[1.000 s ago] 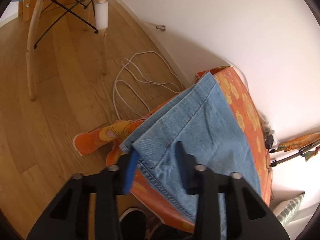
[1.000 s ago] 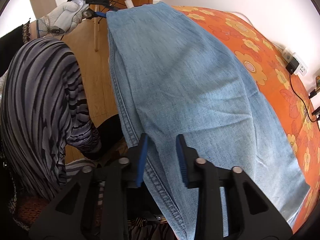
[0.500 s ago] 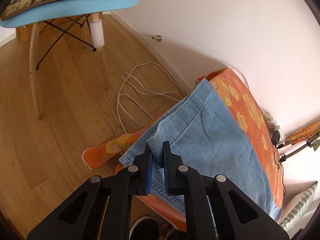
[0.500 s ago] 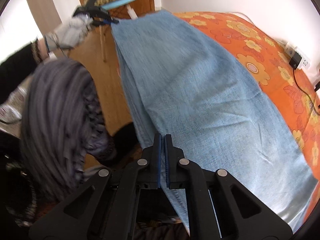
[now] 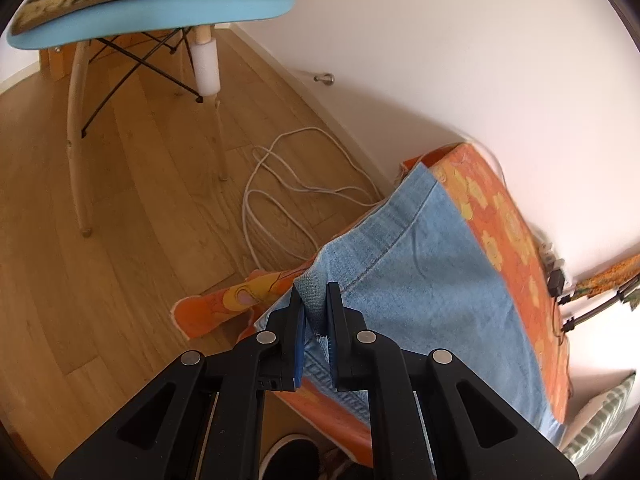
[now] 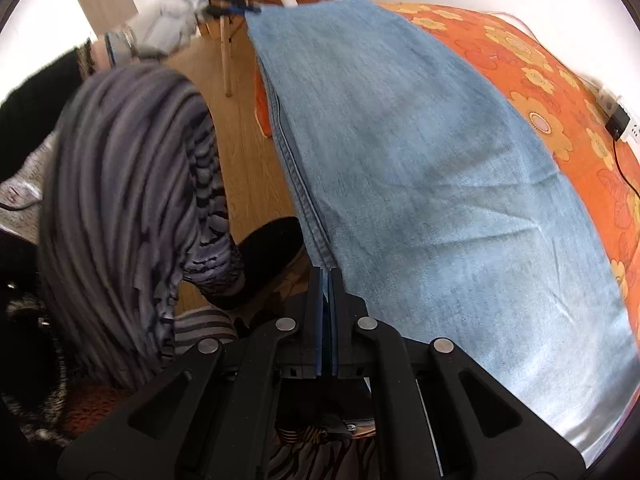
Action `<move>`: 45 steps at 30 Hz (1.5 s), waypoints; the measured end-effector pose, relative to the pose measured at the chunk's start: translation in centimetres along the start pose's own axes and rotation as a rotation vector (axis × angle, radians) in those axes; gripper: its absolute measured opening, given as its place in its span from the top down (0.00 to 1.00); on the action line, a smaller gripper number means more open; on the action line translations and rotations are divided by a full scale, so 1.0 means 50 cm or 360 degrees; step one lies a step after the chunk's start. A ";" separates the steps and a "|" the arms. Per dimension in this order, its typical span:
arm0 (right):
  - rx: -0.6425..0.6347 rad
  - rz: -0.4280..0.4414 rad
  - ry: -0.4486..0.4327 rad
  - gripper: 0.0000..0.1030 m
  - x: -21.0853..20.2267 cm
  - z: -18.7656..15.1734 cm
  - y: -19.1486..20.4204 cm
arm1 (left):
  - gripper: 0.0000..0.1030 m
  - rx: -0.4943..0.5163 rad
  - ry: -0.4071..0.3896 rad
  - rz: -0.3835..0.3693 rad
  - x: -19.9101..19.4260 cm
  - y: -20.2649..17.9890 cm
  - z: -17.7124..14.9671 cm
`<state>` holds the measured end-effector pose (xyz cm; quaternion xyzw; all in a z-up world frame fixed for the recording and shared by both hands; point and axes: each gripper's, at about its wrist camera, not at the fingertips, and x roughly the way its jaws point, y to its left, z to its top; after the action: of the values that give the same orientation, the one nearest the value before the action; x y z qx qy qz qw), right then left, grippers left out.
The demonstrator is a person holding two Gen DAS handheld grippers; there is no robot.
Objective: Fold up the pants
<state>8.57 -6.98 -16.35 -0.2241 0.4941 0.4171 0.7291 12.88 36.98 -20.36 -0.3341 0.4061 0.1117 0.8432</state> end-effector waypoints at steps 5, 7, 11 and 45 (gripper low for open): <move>0.0276 -0.0032 -0.0166 0.93 -0.105 -0.016 -0.069 | 0.88 -0.0031 0.0000 -0.0052 -0.003 0.009 0.004; 0.0398 -0.0070 -0.0227 0.89 -0.149 -0.027 -0.108 | 0.88 -0.0019 -0.0023 -0.0038 -0.013 0.010 0.006; 0.0538 -0.0169 -0.0266 0.87 -0.193 -0.042 -0.161 | 0.88 0.0018 -0.0044 -0.0054 -0.032 0.012 0.004; -0.0128 0.0017 -0.0170 0.61 0.062 0.380 0.062 | 0.36 -0.0535 0.0129 -0.0437 0.065 0.109 -0.052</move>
<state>16.66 9.98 -11.07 -0.2280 0.4385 0.4520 0.7426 10.89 39.11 -26.55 -0.5263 0.3662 0.0484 0.7659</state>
